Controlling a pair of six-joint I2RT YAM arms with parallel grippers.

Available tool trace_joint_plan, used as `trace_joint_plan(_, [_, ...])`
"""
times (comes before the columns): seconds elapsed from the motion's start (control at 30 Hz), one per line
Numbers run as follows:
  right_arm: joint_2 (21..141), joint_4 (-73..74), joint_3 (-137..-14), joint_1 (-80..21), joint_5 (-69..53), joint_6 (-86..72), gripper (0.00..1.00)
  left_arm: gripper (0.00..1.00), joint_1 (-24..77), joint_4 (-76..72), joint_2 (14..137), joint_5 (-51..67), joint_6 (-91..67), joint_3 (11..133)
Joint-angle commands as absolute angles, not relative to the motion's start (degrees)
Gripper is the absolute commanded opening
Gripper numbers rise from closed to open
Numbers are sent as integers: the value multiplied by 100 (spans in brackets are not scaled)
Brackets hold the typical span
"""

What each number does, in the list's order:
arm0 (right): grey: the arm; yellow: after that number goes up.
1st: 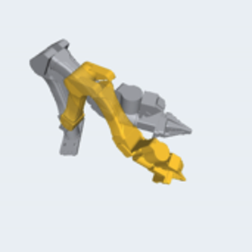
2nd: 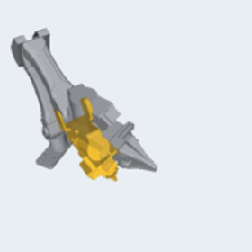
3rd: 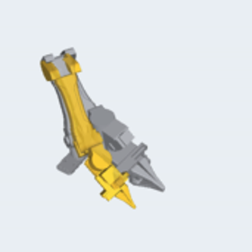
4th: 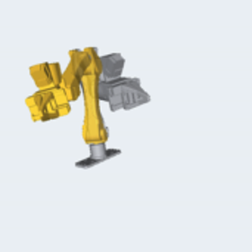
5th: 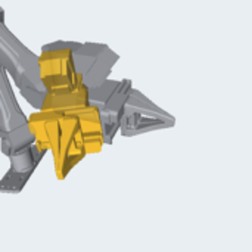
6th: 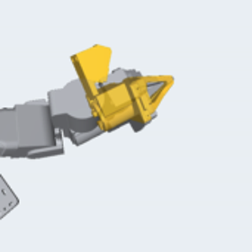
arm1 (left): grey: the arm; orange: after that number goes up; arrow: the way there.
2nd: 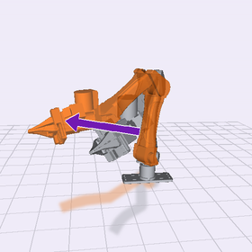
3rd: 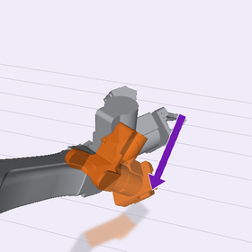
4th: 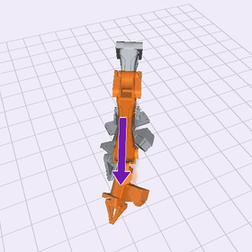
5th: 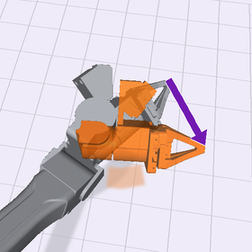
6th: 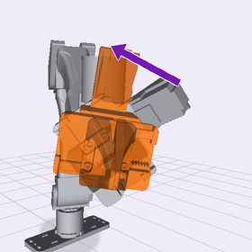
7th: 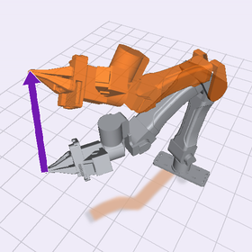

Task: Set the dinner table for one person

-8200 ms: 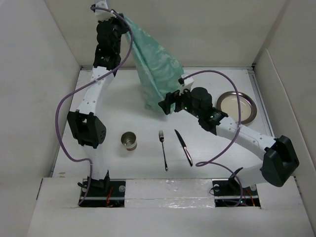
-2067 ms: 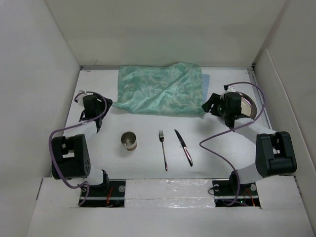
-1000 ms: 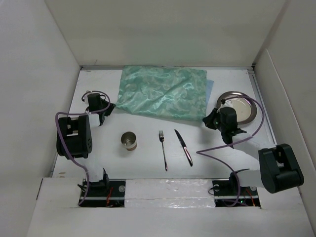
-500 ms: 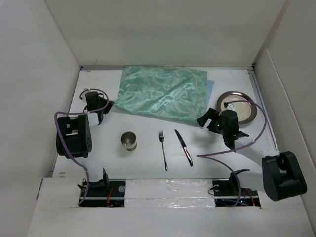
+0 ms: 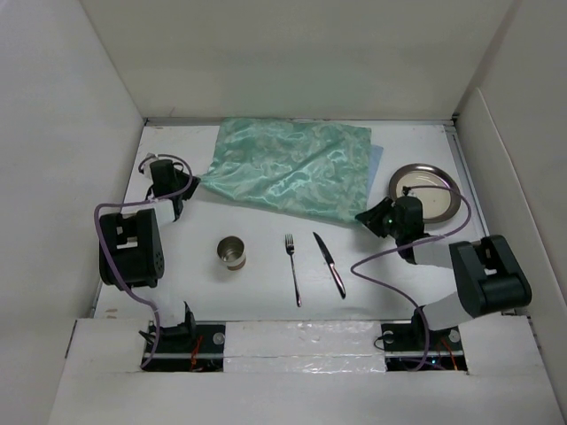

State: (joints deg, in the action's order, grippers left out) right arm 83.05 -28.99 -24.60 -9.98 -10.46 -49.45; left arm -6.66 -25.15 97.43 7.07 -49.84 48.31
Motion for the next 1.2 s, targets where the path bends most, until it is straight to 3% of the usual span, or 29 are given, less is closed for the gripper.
trace_joint_plan(0.0, [8918,-3725,-2645,-888,-1142,-5124,14,0,-729,-2426,9325,405,-4711,5150])
trace_joint_plan(0.1, [8991,-3807,-2724,-888,-1038,-4897,0,0,-729,-2136,9229,221,-4492,5387])
trace_joint_plan(0.2, [8649,-3069,-3093,-1010,-555,-4343,0,0,-729,-1908,8948,-243,-4255,5510])
trace_joint_plan(0.33, [7989,-2074,-3437,-1520,1000,-3631,2,0,-782,-1477,8526,-677,-3806,5660])
trace_joint_plan(0.4, [7586,-1741,-3297,-1661,1265,-3507,29,0,-782,-1407,8394,-677,-3753,5573])
trace_joint_plan(0.47, [7201,-1757,-2894,-1723,1091,-3419,62,0,-782,-1389,8262,-537,-3805,5458])
trace_joint_plan(0.67, [6541,-1469,-2417,-1837,107,-3594,90,0,-782,-1415,7920,-27,-4121,5107])
trace_joint_plan(0.9, [6626,-2116,-2250,-2197,-255,-4289,89,0,-730,-1467,7849,237,-4113,5071])
trace_joint_plan(1.03, [7785,-2433,-2610,-2250,-719,-4525,88,0,-729,-1582,7848,360,-4166,4966])
trace_joint_plan(1.17, [9014,-3724,-2426,-2312,-1046,-5132,85,0,-729,-1582,7858,395,-4131,4966])
